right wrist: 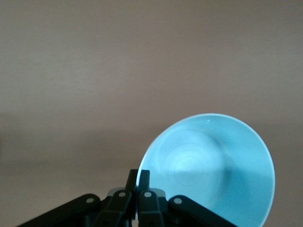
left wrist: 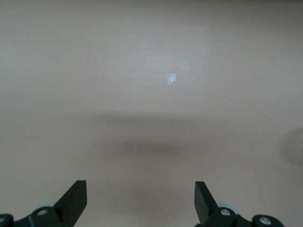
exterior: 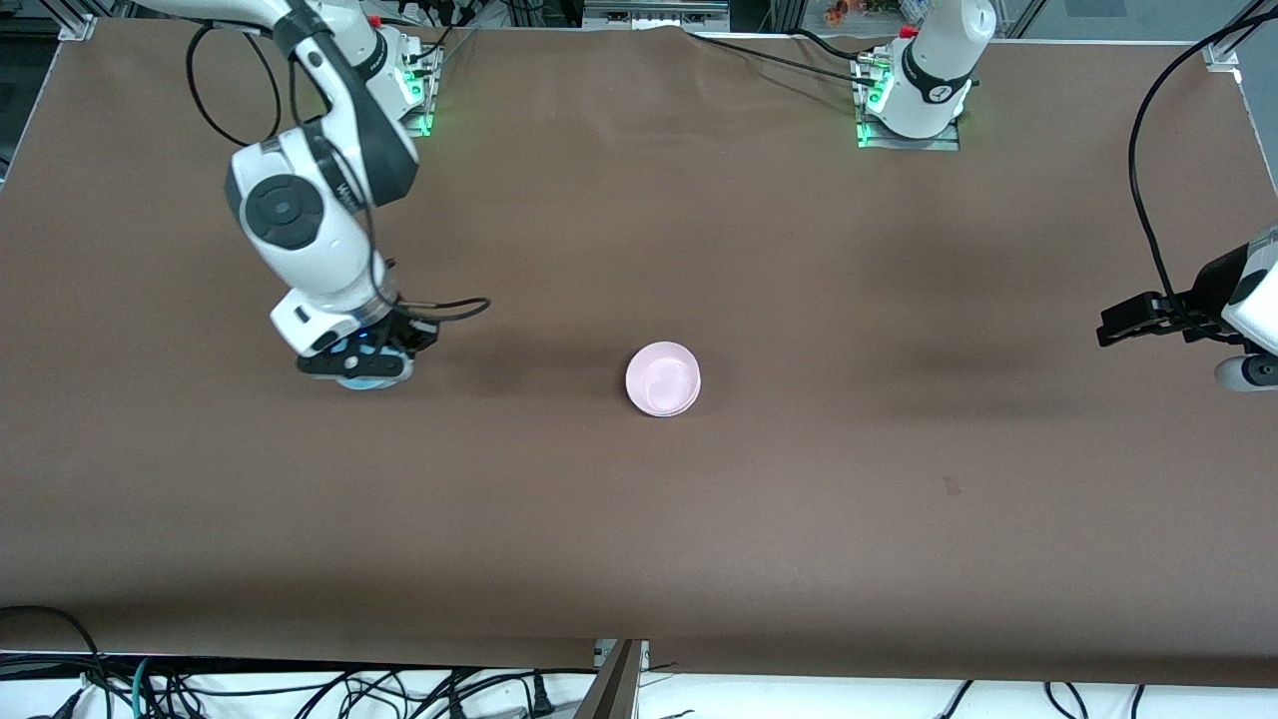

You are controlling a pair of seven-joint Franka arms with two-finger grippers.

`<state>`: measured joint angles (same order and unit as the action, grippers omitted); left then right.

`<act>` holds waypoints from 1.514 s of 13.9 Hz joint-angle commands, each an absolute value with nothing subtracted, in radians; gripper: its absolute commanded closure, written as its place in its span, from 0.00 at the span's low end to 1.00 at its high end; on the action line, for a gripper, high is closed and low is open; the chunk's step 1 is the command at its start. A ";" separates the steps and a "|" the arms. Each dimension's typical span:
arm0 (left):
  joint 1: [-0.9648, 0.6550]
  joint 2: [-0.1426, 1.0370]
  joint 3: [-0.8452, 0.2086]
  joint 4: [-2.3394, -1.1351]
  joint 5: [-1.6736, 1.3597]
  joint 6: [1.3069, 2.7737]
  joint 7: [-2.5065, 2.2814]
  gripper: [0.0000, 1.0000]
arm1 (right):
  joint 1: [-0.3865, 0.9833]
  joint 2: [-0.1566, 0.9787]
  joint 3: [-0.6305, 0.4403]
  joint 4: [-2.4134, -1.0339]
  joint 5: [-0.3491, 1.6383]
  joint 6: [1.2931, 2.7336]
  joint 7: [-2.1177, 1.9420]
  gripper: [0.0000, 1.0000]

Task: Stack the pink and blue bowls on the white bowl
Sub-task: 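Lift the blue bowl and carry it over the pink bowl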

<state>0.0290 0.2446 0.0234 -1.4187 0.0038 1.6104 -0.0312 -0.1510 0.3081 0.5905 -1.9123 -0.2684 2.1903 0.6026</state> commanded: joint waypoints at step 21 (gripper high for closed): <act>0.038 0.264 0.028 -1.381 -0.026 1.588 -0.037 0.00 | 0.281 0.820 0.778 -1.263 -0.681 1.960 1.085 1.00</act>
<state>0.0344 0.2485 0.0267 -1.4155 -0.0061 1.6103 -0.0313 0.2351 0.7482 0.7909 -1.3924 -0.6574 1.9956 1.0842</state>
